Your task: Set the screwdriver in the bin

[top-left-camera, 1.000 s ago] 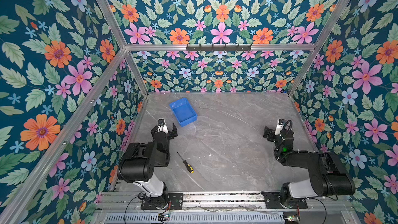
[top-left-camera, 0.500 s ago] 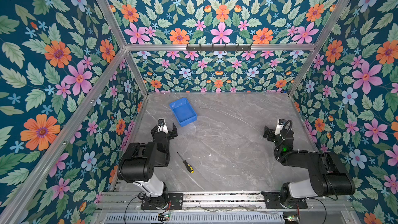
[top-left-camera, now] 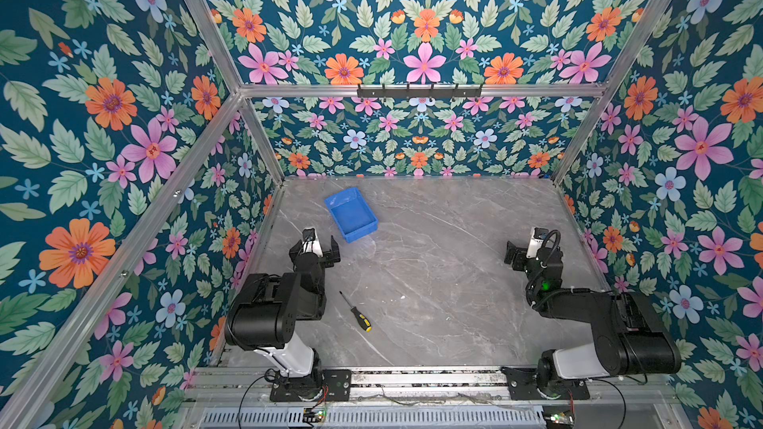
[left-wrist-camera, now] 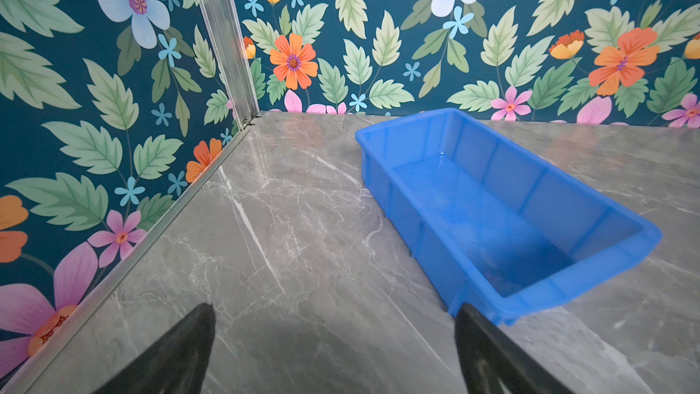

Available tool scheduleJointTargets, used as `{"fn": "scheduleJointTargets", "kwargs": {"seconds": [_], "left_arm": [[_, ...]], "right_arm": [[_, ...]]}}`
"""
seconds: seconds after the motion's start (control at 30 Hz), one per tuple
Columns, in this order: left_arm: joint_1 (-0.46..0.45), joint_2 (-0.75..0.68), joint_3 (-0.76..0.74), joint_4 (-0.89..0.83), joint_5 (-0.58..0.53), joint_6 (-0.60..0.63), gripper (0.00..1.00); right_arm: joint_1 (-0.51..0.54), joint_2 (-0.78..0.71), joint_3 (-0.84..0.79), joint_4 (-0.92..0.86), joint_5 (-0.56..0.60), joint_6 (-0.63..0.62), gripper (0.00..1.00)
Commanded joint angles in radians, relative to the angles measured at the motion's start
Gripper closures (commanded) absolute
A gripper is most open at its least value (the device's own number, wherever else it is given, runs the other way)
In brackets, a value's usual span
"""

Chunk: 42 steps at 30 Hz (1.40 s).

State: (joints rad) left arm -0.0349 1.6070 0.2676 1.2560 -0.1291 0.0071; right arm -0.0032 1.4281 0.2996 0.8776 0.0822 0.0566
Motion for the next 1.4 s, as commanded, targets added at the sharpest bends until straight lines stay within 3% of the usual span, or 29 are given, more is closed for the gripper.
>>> {"fn": "scheduleJointTargets", "kwargs": {"seconds": [0.0, 0.2, 0.47, 0.67, 0.8, 1.13, 1.37], "left_arm": [[0.000, -0.048, -0.010, 0.003, -0.006, -0.001, 0.00], [-0.028, -0.233, 0.031, -0.255, -0.050, -0.015, 0.00], [-0.071, -0.469, 0.129, -0.713, -0.042, -0.333, 0.00], [-0.133, -0.526, 0.232, -1.079, -0.004, -0.590, 0.00], [-0.247, -0.556, 0.248, -1.188, -0.053, -0.687, 0.00], [-0.485, -0.610, 0.352, -1.683, -0.238, -1.013, 0.02], [-0.595, -0.576, 0.347, -1.857, -0.197, -1.207, 0.04]], "right_arm": [[0.003, -0.029, 0.004, -0.015, -0.024, -0.022, 0.01], [0.036, -0.147, 0.050, -0.192, -0.045, -0.066, 0.01], [0.115, -0.299, 0.092, -0.351, -0.100, -0.097, 0.01], [0.176, -0.402, 0.119, -0.464, -0.192, -0.057, 0.01], [0.232, -0.458, 0.139, -0.547, -0.235, -0.078, 0.01], [0.570, -0.458, 0.195, -0.694, -0.222, -0.241, 0.01], [0.779, -0.349, 0.314, -0.798, -0.357, -0.318, 0.01]]}}
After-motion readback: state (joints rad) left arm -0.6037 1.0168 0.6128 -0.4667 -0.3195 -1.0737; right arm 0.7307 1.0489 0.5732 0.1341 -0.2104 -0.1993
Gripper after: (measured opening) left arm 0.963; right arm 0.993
